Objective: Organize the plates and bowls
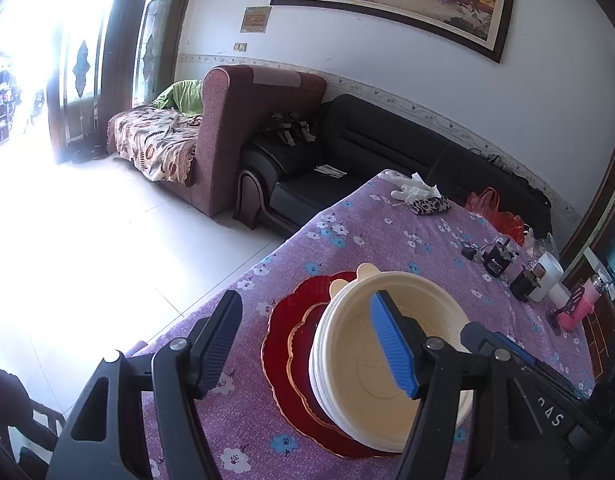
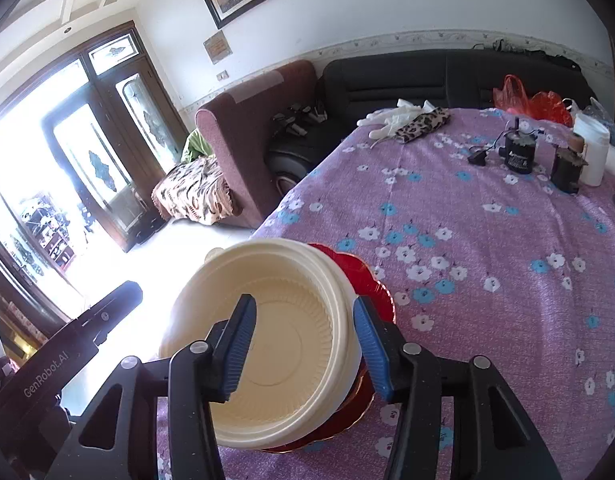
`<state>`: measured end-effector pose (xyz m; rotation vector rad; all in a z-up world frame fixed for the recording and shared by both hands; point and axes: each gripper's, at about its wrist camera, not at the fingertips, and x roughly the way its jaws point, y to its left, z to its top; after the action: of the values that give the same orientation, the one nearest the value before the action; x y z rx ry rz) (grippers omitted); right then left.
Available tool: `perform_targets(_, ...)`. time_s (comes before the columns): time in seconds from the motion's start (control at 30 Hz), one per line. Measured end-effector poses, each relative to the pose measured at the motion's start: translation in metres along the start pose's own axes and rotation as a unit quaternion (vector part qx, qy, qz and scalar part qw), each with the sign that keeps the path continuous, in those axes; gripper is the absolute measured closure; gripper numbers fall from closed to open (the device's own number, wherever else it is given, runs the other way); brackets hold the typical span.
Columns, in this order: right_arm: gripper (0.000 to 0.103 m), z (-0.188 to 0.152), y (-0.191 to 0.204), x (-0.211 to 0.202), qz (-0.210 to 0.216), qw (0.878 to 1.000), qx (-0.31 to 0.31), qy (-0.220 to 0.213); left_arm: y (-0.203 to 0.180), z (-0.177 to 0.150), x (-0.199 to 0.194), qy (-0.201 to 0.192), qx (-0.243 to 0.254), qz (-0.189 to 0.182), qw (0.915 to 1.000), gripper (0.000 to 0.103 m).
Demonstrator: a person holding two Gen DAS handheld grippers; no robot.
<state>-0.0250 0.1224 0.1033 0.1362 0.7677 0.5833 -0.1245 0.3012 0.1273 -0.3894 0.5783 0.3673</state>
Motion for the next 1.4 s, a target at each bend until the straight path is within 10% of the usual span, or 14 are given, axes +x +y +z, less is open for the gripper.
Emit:
perform_targets(0.53, 0.031, -0.018, -0.019, -0.043, -0.013, 0.999, 0.013, -0.046, -0.048, -0.018, -0.052, -0.105, 0.078, 0.071, 0.9889, 0.004)
perform_targets(1.4, 0.024, -0.055, -0.050, -0.063, -0.050, 0.997, -0.010, -0.050, -0.097, -0.055, -0.042, -0.066, 0.140, 0.043, 0.9870, 0.003)
